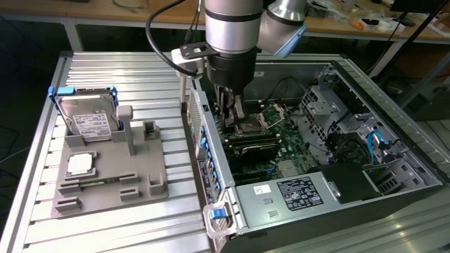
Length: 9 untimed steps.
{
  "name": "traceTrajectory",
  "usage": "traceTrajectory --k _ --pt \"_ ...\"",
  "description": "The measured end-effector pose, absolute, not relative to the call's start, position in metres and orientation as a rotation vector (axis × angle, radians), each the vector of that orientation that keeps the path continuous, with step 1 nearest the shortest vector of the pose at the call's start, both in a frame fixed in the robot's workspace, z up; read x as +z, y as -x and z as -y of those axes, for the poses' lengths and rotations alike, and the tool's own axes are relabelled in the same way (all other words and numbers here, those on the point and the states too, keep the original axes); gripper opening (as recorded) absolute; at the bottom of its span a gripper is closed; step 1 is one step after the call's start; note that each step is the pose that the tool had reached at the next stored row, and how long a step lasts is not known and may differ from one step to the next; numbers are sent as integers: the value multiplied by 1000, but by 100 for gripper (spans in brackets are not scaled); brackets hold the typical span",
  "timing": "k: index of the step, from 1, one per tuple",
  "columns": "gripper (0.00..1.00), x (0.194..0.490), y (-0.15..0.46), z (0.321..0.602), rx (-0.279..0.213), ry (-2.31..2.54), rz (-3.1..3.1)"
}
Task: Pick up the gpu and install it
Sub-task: 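Press down on the gpu until it lock into place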
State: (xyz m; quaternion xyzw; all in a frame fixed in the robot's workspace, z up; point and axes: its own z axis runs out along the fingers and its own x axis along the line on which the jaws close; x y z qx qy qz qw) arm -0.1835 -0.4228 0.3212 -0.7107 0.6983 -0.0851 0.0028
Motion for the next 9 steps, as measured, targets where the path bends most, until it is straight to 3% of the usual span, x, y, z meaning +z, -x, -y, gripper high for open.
traceTrajectory --k 9 --pt "11 319 177 431 -258 2228 -2191"
